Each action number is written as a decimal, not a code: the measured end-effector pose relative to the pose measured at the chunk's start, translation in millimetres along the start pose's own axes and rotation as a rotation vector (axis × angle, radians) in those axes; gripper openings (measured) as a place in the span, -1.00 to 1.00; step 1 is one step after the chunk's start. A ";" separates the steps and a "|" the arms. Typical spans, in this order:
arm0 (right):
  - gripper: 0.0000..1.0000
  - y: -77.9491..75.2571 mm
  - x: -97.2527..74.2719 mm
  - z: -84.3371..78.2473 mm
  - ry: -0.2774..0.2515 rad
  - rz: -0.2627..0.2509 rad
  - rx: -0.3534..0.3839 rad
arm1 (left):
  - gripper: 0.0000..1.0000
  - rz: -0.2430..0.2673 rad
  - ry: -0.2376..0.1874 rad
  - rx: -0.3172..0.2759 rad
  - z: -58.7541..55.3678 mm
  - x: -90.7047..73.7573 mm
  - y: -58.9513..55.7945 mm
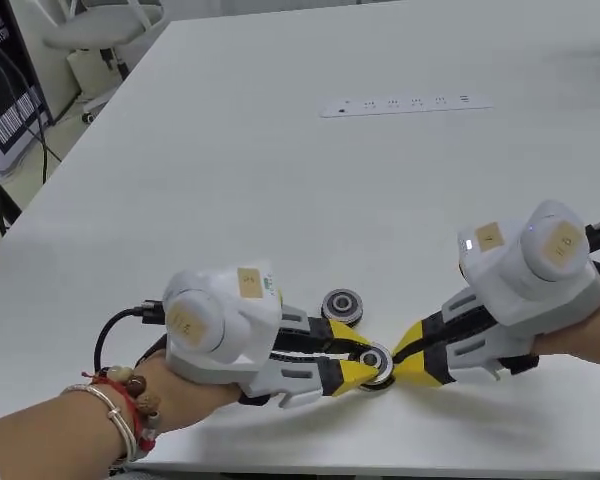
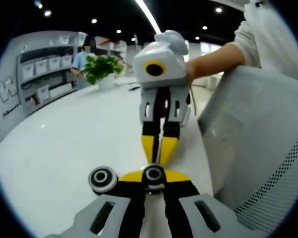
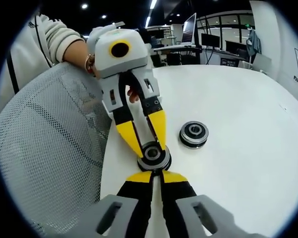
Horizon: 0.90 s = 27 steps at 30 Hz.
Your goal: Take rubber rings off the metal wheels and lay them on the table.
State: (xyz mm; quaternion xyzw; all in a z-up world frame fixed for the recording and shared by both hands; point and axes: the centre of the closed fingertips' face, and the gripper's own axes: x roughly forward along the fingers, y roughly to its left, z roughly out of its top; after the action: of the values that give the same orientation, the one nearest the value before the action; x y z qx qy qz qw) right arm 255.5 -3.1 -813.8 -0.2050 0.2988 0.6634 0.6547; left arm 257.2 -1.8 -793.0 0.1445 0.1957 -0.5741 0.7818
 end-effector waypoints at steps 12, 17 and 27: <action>-0.98 -1.4 -0.7 -2.4 0.001 0.016 0.154 | -0.72 0.003 -0.004 -0.005 2.1 0.8 -2.7; -1.00 -3.2 -1.1 -2.2 0.005 0.013 0.239 | -0.72 0.004 -0.004 -0.002 1.6 0.7 -1.9; -1.00 -3.1 -7.7 1.6 -0.037 0.036 0.384 | -0.72 0.005 0.004 0.007 1.4 0.9 -1.6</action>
State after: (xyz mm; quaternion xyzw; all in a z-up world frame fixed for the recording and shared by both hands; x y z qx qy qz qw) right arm 259.2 -7.9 -808.0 -0.0585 0.4115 0.6095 0.6751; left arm 256.1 -3.7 -792.2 0.1490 0.1946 -0.5725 0.7824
